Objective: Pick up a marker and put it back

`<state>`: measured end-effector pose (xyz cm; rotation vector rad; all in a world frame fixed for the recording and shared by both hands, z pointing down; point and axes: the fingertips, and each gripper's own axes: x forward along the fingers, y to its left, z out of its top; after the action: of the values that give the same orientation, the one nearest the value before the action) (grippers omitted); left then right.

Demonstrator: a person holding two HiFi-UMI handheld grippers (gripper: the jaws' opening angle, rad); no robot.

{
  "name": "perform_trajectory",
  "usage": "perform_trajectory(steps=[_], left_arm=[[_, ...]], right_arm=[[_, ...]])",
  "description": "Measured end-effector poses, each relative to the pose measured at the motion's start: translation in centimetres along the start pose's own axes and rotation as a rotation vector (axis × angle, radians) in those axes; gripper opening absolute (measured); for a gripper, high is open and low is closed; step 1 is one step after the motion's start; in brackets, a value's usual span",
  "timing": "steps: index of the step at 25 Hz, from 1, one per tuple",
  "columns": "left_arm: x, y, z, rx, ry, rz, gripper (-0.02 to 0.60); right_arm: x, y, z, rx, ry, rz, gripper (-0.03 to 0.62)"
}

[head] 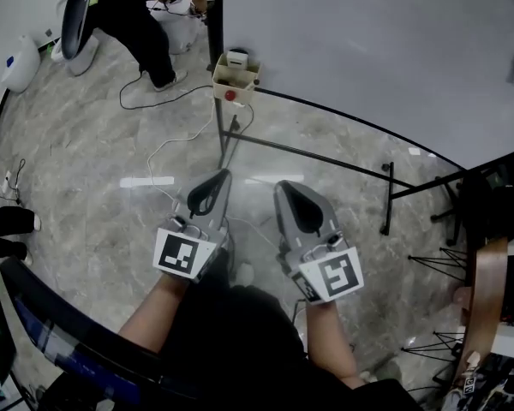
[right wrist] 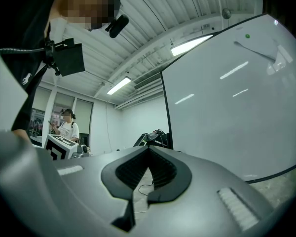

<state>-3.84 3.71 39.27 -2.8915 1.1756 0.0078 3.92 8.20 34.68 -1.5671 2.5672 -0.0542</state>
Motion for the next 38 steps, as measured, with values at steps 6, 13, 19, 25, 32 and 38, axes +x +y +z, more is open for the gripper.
perform_trajectory(steps=[6, 13, 19, 25, 32, 38], left_arm=[[3.8, 2.5, 0.3, 0.006, -0.006, -0.087, 0.005], [7.0, 5.5, 0.6, -0.005, -0.014, -0.168, 0.005], [9.1, 7.3, -0.1, -0.021, -0.014, -0.230, 0.005], [9.8, 9.0, -0.1, -0.026, -0.009, -0.235, 0.005], [11.9, 10.3, 0.4, -0.017, -0.018, -0.196, 0.005], [14.3, 10.9, 0.8, 0.001, -0.025, -0.139, 0.003]], right_arm=[[4.4, -1.9, 0.2, -0.018, 0.004, -0.050, 0.009], [8.8, -3.4, 0.6, -0.039, 0.002, -0.108, 0.009], [11.0, -4.9, -0.2, -0.049, 0.017, -0.165, 0.009], [13.3, -5.4, 0.1, -0.062, 0.022, -0.158, 0.009], [15.6, -7.3, -0.7, -0.061, 0.033, -0.135, 0.009], [17.3, -9.5, -1.3, -0.099, 0.046, -0.085, 0.009]])
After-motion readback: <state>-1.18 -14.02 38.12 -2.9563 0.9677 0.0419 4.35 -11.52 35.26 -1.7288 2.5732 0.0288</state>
